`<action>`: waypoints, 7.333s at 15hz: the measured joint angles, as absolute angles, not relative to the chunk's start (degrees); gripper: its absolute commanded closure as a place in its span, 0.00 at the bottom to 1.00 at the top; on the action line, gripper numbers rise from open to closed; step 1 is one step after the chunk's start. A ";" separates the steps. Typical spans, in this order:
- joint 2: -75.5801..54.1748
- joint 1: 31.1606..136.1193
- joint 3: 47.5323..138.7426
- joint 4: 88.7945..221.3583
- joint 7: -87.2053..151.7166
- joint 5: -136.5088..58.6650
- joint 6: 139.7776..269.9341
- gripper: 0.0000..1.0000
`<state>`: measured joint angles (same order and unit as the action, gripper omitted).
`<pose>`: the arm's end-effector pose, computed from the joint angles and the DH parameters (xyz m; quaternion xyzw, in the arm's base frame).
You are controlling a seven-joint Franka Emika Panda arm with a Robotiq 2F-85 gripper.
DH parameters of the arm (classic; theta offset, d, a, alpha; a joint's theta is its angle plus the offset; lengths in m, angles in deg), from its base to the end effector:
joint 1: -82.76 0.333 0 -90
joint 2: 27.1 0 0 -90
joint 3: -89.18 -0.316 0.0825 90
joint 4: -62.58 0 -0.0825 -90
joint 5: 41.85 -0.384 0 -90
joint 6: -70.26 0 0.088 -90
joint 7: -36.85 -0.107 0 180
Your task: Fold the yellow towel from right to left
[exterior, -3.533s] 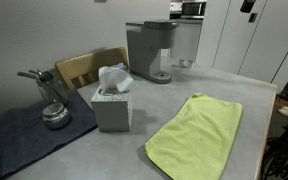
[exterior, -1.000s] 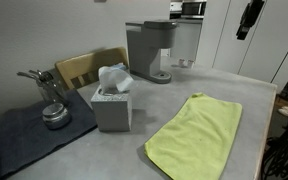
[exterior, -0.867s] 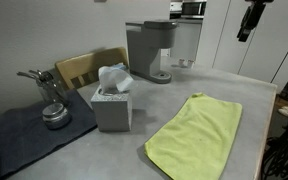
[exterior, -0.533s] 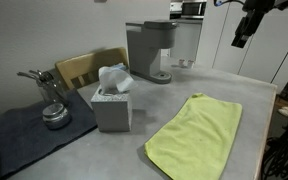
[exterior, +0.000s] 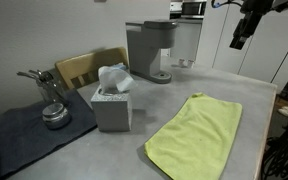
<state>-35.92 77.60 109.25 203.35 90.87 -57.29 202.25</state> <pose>0.4211 -0.1915 0.3522 -0.9791 -0.1602 -0.0748 0.1010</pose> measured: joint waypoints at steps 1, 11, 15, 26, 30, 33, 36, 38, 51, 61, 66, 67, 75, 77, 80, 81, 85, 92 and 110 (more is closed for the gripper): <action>-35.68 77.57 109.05 203.40 89.68 -57.30 202.25 0.00; -28.85 77.07 105.81 202.67 76.39 -53.50 201.79 0.00; -24.64 76.78 104.55 201.47 76.51 -53.39 201.79 0.00; -15.51 73.43 100.14 198.99 80.60 -53.41 202.03 0.00; -13.47 72.55 99.32 198.77 80.81 -53.41 203.72 0.00; -12.16 72.29 98.95 198.76 80.47 -53.40 205.82 0.00; -10.87 72.28 98.47 198.79 78.58 -53.13 208.87 0.00; -10.02 72.28 98.01 198.85 76.38 -52.42 211.14 0.00; -6.71 72.29 95.24 199.52 63.32 -47.81 216.93 0.00; -5.24 71.13 93.75 199.55 62.77 -47.96 216.88 0.00; -5.23 70.70 93.36 199.55 62.77 -48.01 216.88 0.32; -5.23 70.59 93.25 199.55 62.77 -48.01 216.87 0.31; -5.18 70.24 92.79 199.55 62.76 -48.02 216.80 0.85; -5.18 70.16 92.68 199.55 62.76 -48.03 216.80 0.99; -5.18 70.10 92.45 199.55 62.77 -48.08 216.76 1.00; -5.18 70.10 92.41 199.54 62.76 -48.08 216.75 0.99; -5.18 70.06 92.36 199.48 62.77 -48.26 216.70 0.99; -7.27 69.66 90.11 199.31 64.18 -51.73 216.61 0.99; -25.67 70.39 89.98 203.47 74.72 -71.98 205.23 0.99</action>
